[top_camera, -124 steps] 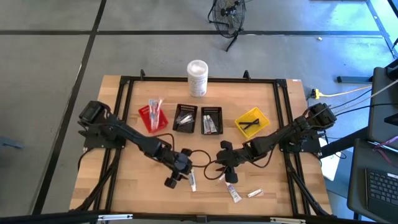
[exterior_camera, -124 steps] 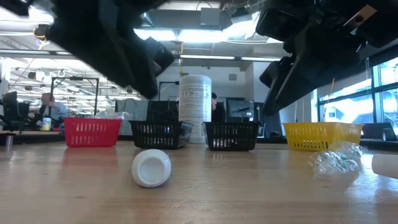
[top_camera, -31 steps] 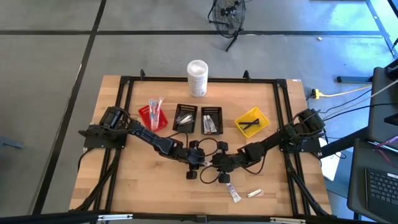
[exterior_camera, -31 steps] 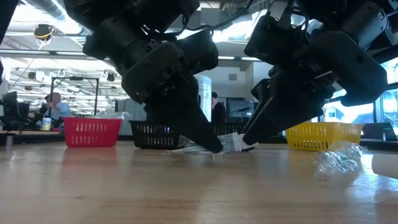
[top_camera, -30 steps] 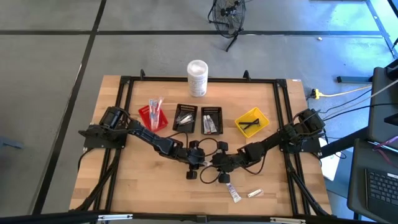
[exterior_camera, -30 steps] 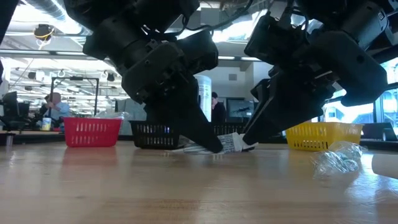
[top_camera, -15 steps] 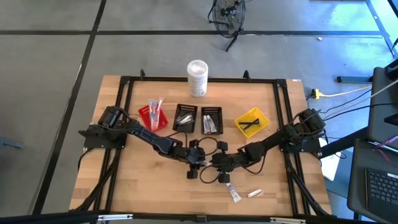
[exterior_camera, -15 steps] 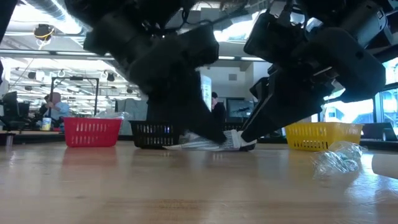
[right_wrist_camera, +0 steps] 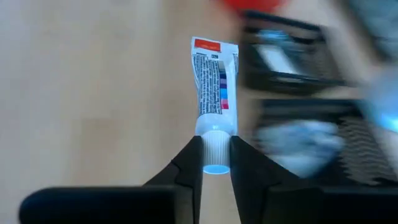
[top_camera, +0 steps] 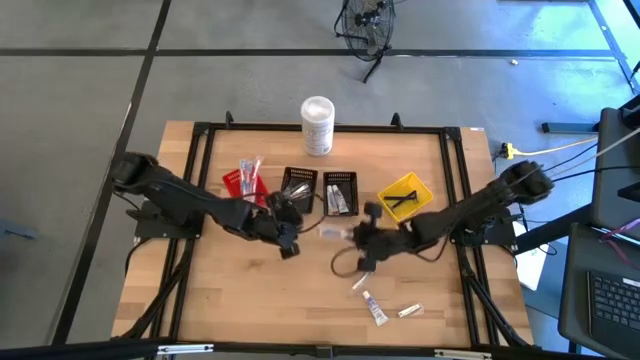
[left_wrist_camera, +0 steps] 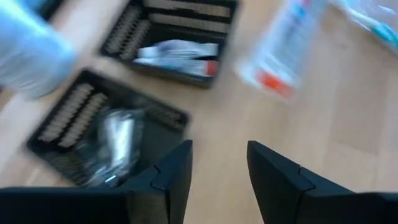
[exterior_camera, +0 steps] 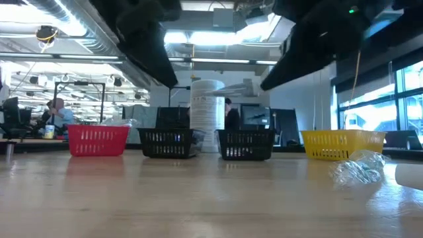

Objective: Pick & Place Travel size toiletries
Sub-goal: Put the white toothpaste into the right black bin

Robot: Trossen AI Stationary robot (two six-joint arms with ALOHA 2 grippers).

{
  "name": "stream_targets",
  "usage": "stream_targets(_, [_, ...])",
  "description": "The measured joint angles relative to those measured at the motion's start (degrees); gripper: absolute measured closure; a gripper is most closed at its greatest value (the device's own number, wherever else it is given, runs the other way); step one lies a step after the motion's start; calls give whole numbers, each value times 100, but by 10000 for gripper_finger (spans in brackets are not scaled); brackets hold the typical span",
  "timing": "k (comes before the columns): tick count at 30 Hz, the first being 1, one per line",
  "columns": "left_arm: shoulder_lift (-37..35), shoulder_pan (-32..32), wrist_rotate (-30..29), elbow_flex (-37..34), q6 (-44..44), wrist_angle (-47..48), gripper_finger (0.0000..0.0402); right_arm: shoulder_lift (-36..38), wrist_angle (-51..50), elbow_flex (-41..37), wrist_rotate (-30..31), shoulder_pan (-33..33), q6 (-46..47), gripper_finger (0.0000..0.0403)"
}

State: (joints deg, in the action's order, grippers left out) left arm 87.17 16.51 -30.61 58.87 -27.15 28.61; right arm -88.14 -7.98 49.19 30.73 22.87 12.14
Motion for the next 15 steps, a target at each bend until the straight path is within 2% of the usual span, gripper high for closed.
stream_targets(2, [-205, 0, -214, -2, -386, 289, 253, 228, -420, -2, 459, -209, 72, 333])
stream_targets(4, [-370, 0, -467, -8, -619, 512, 254, 318, -570, 0, 571, -518, 321, 330])
stream_targets(8, [-497, 0, -1089, -8, -670, 548, 254, 145, -602, -2, 175, -1173, 780, 335])
stream_targets(11, [-498, 0, -1558, -8, -667, 519, 254, -116, -555, -11, 135, -1528, 977, 340])
stream_targets(15, [-496, -42, -1595, -8, -665, 537, 254, -388, -493, -10, -224, -1889, 1159, 335])
